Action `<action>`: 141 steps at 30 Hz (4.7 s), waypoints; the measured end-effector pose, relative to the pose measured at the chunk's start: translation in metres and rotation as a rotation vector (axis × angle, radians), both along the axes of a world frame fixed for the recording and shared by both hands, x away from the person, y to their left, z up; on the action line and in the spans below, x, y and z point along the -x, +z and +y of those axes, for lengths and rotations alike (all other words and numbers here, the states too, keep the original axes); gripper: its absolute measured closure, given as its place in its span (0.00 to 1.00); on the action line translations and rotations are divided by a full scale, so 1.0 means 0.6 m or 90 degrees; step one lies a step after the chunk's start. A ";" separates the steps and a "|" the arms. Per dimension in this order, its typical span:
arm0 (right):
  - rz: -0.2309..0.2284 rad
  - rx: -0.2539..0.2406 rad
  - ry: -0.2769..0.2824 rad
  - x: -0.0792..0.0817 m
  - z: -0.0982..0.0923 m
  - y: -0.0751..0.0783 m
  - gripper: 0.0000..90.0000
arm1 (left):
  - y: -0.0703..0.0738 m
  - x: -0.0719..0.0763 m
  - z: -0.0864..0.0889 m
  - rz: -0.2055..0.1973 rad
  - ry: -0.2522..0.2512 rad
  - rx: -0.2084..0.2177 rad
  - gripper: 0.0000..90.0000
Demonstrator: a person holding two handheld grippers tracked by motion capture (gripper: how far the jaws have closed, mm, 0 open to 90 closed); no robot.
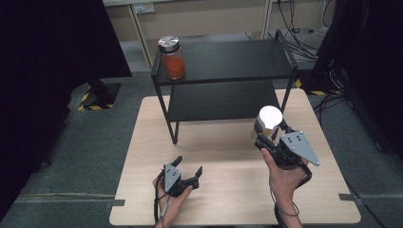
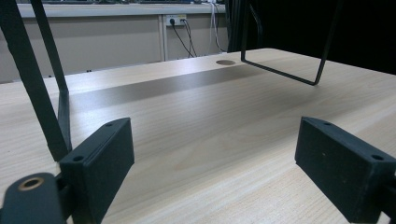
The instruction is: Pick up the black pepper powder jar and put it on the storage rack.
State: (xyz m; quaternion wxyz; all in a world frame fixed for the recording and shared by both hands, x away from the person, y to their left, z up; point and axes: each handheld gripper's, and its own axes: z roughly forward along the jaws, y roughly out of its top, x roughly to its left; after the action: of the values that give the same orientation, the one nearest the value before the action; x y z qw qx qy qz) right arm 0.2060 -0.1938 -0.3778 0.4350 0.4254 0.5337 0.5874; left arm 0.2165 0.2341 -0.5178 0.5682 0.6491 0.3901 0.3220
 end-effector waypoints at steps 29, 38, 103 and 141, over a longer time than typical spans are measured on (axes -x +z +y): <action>-0.040 -0.009 -0.001 -0.028 0.005 0.059 0.34 | 0.000 0.000 0.000 0.000 0.000 -0.001 0.13; -0.049 -0.011 0.001 -0.035 0.007 0.069 0.34 | 0.001 0.000 0.000 0.001 -0.001 0.000 0.13; -0.093 -0.012 0.002 -0.067 0.022 0.155 0.34 | 0.002 -0.001 -0.002 0.003 -0.004 -0.001 0.12; -0.089 -0.011 -0.014 -0.114 0.026 0.217 0.34 | 0.002 -0.002 -0.002 0.005 -0.005 0.000 0.12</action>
State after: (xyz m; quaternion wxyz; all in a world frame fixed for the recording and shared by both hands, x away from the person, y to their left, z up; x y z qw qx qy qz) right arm 0.2745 -0.1779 -0.2477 0.4739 0.3930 0.4920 0.6155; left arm 0.2177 0.2329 -0.5166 0.5677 0.6520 0.3899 0.3170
